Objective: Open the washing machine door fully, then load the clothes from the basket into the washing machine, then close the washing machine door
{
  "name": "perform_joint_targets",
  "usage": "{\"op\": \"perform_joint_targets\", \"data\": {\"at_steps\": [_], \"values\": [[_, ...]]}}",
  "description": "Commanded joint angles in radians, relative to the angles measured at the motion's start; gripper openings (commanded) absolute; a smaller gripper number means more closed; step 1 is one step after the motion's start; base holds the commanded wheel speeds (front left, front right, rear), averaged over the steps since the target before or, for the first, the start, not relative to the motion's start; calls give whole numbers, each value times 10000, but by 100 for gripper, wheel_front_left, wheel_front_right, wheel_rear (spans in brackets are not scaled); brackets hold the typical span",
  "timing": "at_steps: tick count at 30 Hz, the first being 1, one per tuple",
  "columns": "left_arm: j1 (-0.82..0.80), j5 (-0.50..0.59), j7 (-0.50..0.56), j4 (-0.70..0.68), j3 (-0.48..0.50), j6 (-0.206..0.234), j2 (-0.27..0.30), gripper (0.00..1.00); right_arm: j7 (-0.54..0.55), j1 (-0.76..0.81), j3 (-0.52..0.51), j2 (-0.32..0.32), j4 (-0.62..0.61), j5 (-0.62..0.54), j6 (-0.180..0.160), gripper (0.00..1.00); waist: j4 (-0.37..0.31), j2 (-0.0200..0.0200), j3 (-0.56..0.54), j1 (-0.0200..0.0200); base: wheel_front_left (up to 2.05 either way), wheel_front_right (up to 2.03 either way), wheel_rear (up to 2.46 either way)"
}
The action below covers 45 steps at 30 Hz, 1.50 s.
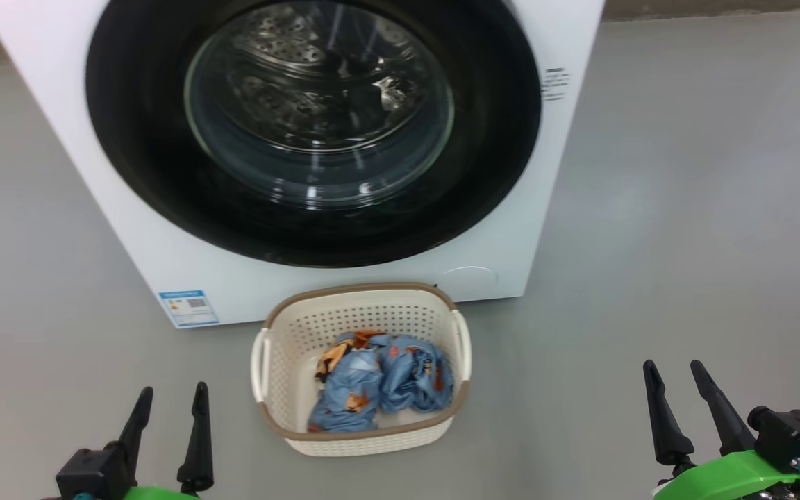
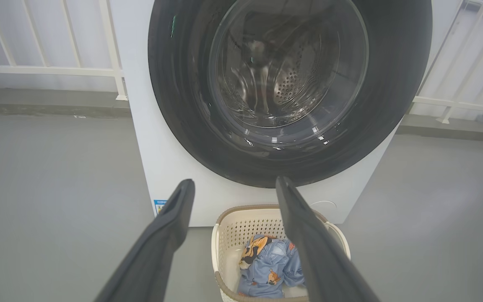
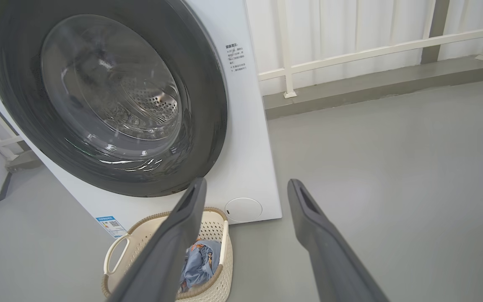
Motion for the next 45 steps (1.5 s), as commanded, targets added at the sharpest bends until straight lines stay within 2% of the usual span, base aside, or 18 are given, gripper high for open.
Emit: {"op": "perform_joint_targets", "data": {"at_steps": [1, 14, 22, 45], "values": [[-368, 127, -67, -195, 319, -16, 147, 100, -134, -112, 199, -94, -272, -77, 12, 100, -2, 0, 4, 0, 111, 111, -221], [-380, 153, -67, -241, 355, -16, 118, 100, -134, -140, 194, -103, -293, -80, 12, 100, -34, 0, 48, 0, 111, 111, -221], [-379, -399, -67, -445, 347, -16, 104, 100, -134, -151, 185, -97, -311, -78, 12, 100, -54, 0, 107, 0, 82, 81, -163], [-356, -451, -67, -374, 193, -16, 124, 100, -134, -213, 276, -122, -256, -4, 12, 100, 31, 0, 69, 0, 7, 7, -14]]}}
